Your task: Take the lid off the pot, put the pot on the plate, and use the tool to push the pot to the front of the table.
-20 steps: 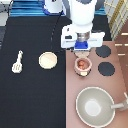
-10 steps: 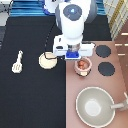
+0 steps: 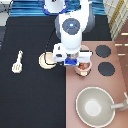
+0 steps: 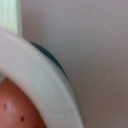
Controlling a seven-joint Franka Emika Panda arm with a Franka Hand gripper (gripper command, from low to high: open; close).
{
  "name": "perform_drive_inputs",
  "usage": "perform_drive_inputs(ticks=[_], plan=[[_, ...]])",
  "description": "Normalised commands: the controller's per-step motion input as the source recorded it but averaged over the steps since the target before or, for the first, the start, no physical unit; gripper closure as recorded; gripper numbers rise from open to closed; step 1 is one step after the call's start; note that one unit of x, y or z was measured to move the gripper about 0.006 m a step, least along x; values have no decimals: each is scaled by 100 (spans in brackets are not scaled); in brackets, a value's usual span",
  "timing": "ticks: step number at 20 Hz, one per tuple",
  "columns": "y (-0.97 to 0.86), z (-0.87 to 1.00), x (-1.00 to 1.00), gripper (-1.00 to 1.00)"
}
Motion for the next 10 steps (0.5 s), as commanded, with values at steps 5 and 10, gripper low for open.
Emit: perform_drive_inputs(ticks=[5,10], plan=[[16,-14,11,-100],[48,-6,5,100]])
